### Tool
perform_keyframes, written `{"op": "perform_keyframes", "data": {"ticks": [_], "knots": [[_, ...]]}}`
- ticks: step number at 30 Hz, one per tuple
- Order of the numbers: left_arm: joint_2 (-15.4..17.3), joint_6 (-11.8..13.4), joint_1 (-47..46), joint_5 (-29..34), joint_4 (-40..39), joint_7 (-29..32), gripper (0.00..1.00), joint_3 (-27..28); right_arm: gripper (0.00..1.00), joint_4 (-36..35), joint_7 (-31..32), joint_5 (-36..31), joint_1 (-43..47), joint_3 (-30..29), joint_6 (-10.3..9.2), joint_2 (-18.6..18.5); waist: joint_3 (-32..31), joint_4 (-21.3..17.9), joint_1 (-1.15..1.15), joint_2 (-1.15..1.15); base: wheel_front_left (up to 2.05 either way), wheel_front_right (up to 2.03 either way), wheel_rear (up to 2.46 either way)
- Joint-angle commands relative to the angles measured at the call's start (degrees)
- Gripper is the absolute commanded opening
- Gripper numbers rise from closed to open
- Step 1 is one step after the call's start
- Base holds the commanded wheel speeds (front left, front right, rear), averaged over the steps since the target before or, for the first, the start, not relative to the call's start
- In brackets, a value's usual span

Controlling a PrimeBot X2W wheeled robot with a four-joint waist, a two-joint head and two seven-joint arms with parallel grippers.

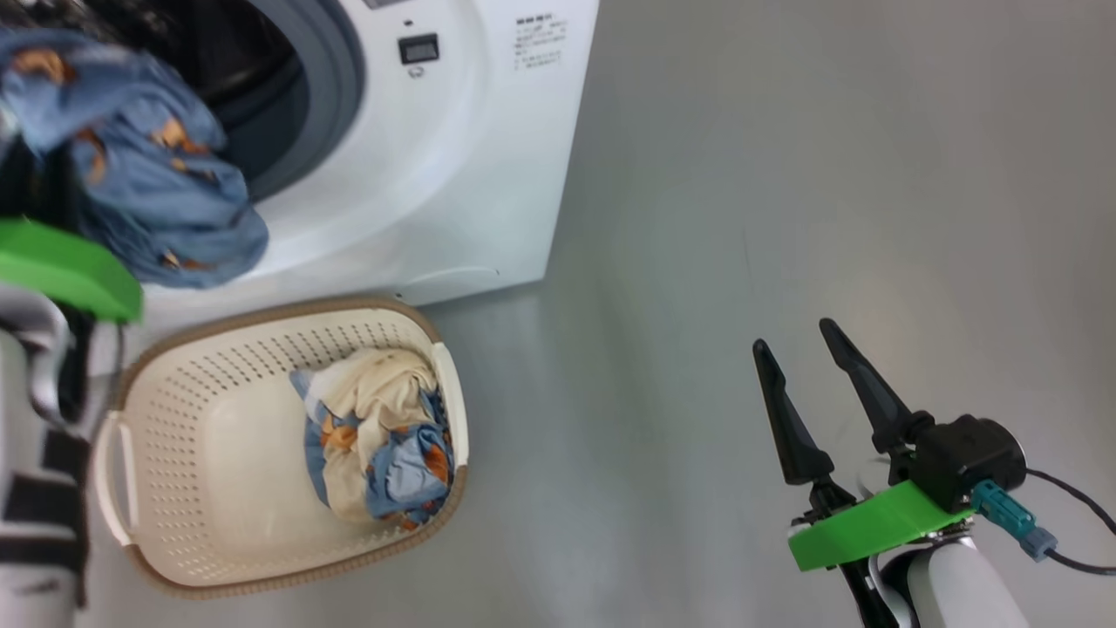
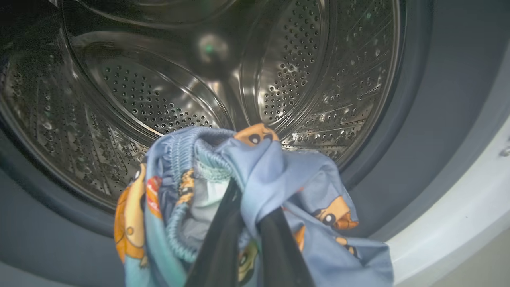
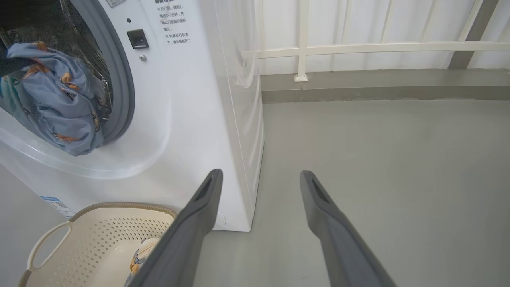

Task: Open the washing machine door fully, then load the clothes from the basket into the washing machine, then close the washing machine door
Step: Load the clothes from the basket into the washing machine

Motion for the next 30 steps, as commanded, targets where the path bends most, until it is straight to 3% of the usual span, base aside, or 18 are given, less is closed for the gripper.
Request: {"op": "perform_keyframes", "data": {"ticks": [1, 11, 13, 16, 25, 30], "knots": [[3.36, -0.28, -2.47, 0.27, -0.74, 0.28, 0.00, 1.44, 1.00, -1.35, -0.27, -0.01, -0.98, 1.47, 0.09, 0.24, 1.98, -1.13, 0.00, 0.00, 0.00, 0.00, 0.00], [5.90, -0.58, -22.23, 2.17, 10.82, 3.10, 0.00, -2.05, 1.00, -2.44, -0.27, 0.30, -3.82, 3.04, 0.09, 0.31, 12.90, -3.01, 0.00, 0.00, 0.00, 0.00, 0.00], [7.02, -0.81, -30.05, 2.14, 17.25, 4.72, 0.00, -3.00, 1.00, -2.58, -0.27, 1.29, -3.85, 3.41, 0.09, 0.31, 16.68, -3.51, 0.00, 0.00, 0.00, 0.00, 0.00], [7.36, -0.73, -33.49, 2.98, 19.02, 3.43, 0.00, -4.10, 1.00, -2.76, -0.27, 1.45, -3.73, 3.30, 0.09, 0.32, 17.97, -3.56, 0.00, 0.00, 0.00, 0.00, 0.00], [9.14, 3.34, -39.19, 6.14, 18.48, -4.78, 0.00, -5.67, 1.00, -3.17, -0.27, 2.27, -3.68, 4.16, 0.09, 0.32, 20.13, -4.47, 0.00, 0.00, 0.00, 0.00, 0.00], [10.14, 4.60, -38.41, 7.21, 9.89, -5.01, 0.00, -5.57, 1.00, -3.11, -0.27, 2.36, -3.76, 4.13, 0.09, 0.32, 20.91, -4.46, 0.00, 0.00, 0.00, 0.00, 0.00]]}}
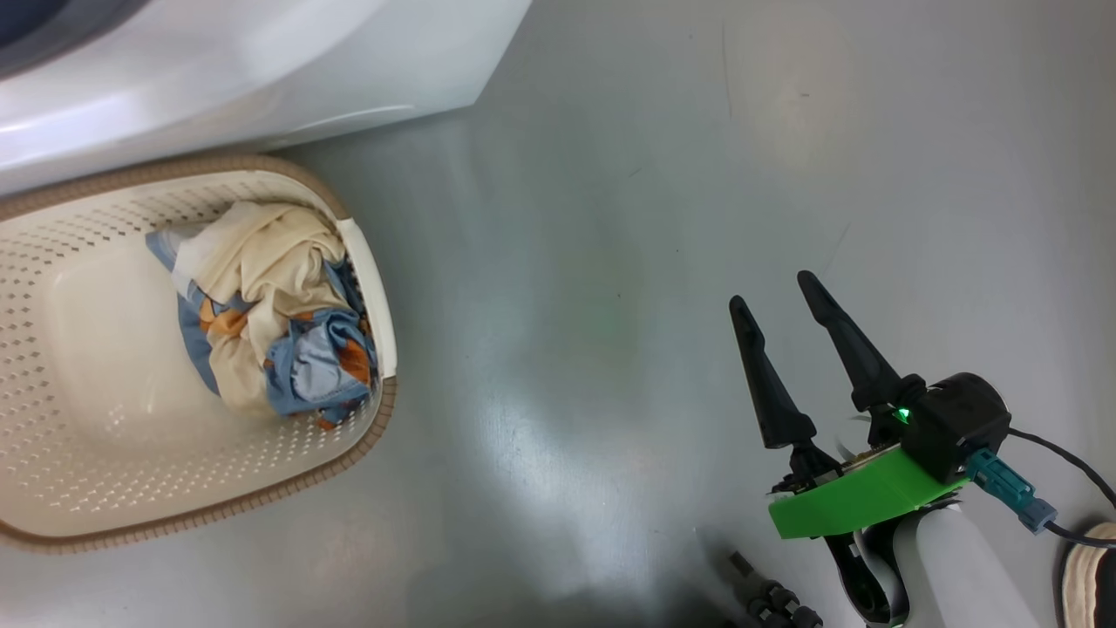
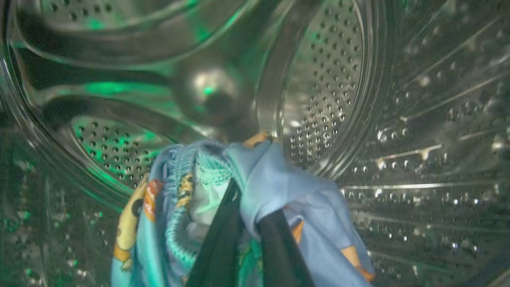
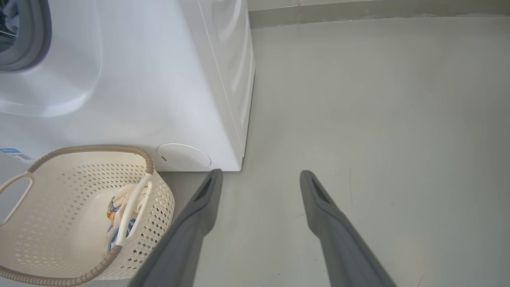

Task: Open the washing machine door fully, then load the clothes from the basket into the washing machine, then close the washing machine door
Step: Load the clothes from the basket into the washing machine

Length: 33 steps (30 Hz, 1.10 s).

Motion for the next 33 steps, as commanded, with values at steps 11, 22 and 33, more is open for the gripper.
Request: {"op": "perform_keyframes", "data": {"ticks": [11, 22, 33], "knots": [[2.22, 1.00, 5.30, -1.39, -1.89, -0.33, 0.00, 2.46, 1.00, -0.75, -0.27, 0.39, -0.28, 1.63, 0.09, 0.12, 0.15, 0.76, 0.00, 0.00, 0.00, 0.00, 0.00], [0.10, -0.63, 2.90, -4.21, 13.17, 0.04, 1.00, 2.60, 1.00, 0.05, -0.27, 0.30, -0.85, 1.36, 0.09, 0.13, -1.43, 1.42, 0.00, 0.00, 0.00, 0.00, 0.00], [-1.42, -0.92, 2.19, -4.98, 17.86, -0.29, 1.00, 1.83, 1.00, 1.15, -0.27, 1.16, -1.59, 1.68, 0.09, 0.13, -4.67, 1.64, 0.00, 0.00, 0.00, 0.00, 0.00]]}}
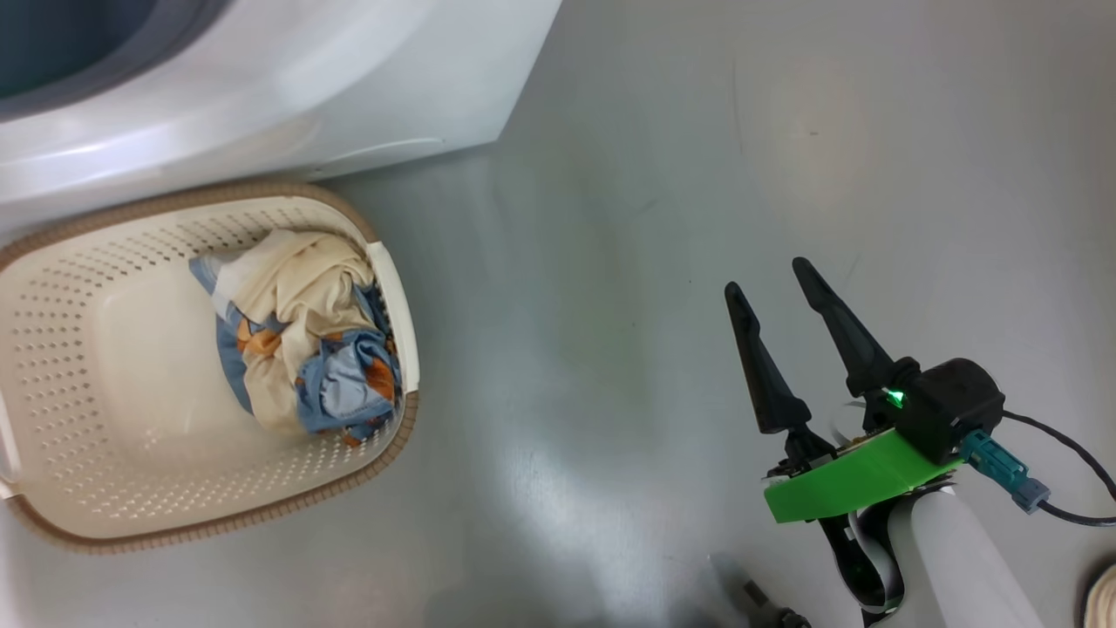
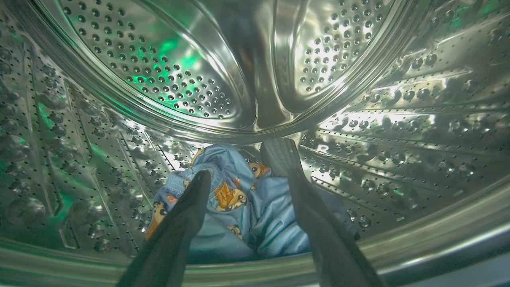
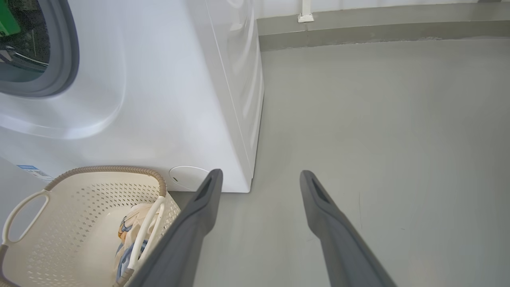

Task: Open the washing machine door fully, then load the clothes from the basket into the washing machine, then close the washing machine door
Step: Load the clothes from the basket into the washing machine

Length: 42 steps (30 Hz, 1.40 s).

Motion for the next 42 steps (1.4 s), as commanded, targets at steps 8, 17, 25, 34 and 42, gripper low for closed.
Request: {"op": "perform_keyframes", "data": {"ticks": [8, 17, 25, 34, 42], "knots": [[0.81, -0.05, 3.04, -1.59, -3.61, -0.35, 1.00, 0.96, 1.00, -0.24, -0.27, 0.96, 0.01, 0.58, 0.09, 0.12, -3.77, 1.40, 0.00, 0.00, 0.00, 0.00, 0.00], [-1.02, -0.76, 9.08, -2.80, -7.03, -0.35, 1.00, 1.80, 1.00, 0.62, -0.27, 0.41, 0.37, -0.15, 0.09, 0.12, -8.34, 3.44, 0.00, 0.00, 0.00, 0.00, 0.00], [-3.78, -1.38, 20.39, -3.77, -14.26, -0.35, 1.00, 3.38, 1.00, 0.99, -0.27, 0.18, 1.89, -1.52, 0.09, 0.12, -14.71, 5.93, 0.00, 0.00, 0.00, 0.00, 0.00], [-7.15, -1.42, 34.51, -3.37, -24.32, -0.36, 1.00, 5.48, 1.00, 1.97, -0.27, -0.15, 5.82, -2.12, 0.09, 0.12, -22.80, 8.88, 0.00, 0.00, 0.00, 0.00, 0.00], [-7.82, -1.69, 44.98, -1.89, -33.06, -0.36, 1.00, 6.88, 1.00, 2.25, -0.27, -0.64, 9.03, -2.25, 0.09, 0.12, -28.38, 10.24, 0.00, 0.00, 0.00, 0.00, 0.00]]}}
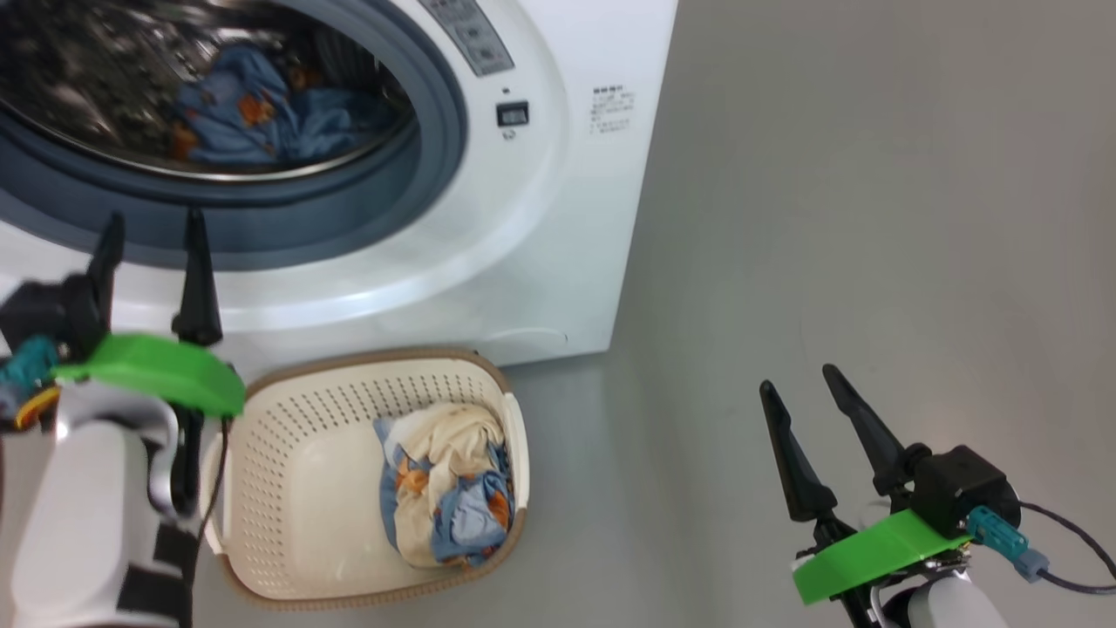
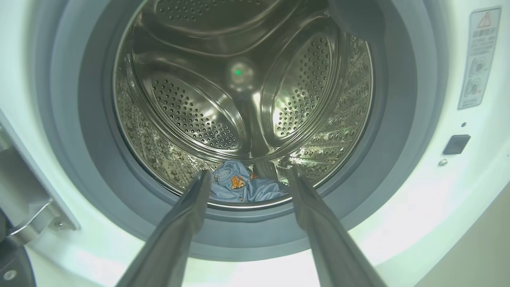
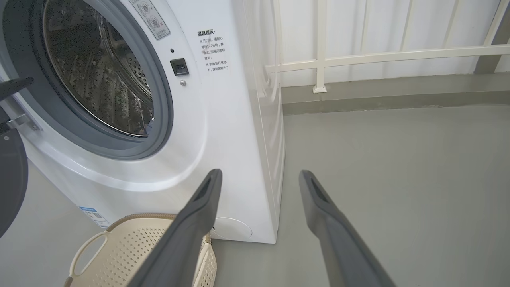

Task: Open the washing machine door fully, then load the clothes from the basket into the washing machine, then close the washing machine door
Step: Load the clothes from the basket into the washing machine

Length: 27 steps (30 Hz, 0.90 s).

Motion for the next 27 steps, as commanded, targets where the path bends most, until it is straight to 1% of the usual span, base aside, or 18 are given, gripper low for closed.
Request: {"op": "perform_keyframes", "data": {"ticks": [1, 4, 13, 16, 19, 22, 27], "knots": [[1.82, -0.06, 1.62, 0.66, -2.53, -0.35, 1.00, 1.91, 1.00, -1.27, -0.27, -0.33, 0.65, 1.38, 0.09, 0.14, -3.50, 1.61, 0.00, 0.00, 0.00, 0.00, 0.00], [2.17, 0.20, 5.97, 2.45, -6.60, -0.35, 1.00, 1.94, 1.00, -1.42, -0.27, -0.03, 1.52, 1.64, 0.09, 0.14, -5.14, 1.61, 0.00, 0.00, 0.00, 0.00, 0.00], [-0.09, 0.39, 18.95, 2.04, -17.96, -0.35, 1.00, 5.57, 1.00, -1.76, -0.27, 0.14, 3.39, 2.36, 0.09, 0.14, -8.09, 0.98, 0.00, 0.00, 0.00, 0.00, 0.00], [-0.70, 0.51, 23.39, 2.95, -22.26, -0.35, 1.00, 6.23, 1.00, -2.18, -0.27, -0.07, 3.87, 2.25, 0.09, 0.14, -8.64, 0.70, 0.00, 0.00, 0.00, 0.00, 0.00], [-1.46, 0.34, 26.38, 3.01, -24.00, -0.35, 1.00, 6.41, 1.00, -2.46, -0.27, -0.27, 4.15, 2.12, 0.09, 0.14, -8.90, 0.55, 0.00, 0.00, 0.00, 0.00, 0.00], [-2.68, 0.81, 30.27, 3.19, -25.94, -0.35, 1.00, 6.38, 1.00, -2.72, -0.27, -0.57, 4.38, 1.88, 0.09, 0.14, -9.28, 0.45, 0.00, 0.00, 0.00, 0.00, 0.00], [-3.63, 1.64, 34.06, 3.66, -28.83, -0.35, 1.00, 6.53, 1.00, -3.11, -0.27, -0.87, 4.61, 1.89, 0.09, 0.14, -9.93, 0.38, 0.00, 0.00, 0.00, 0.00, 0.00]]}}
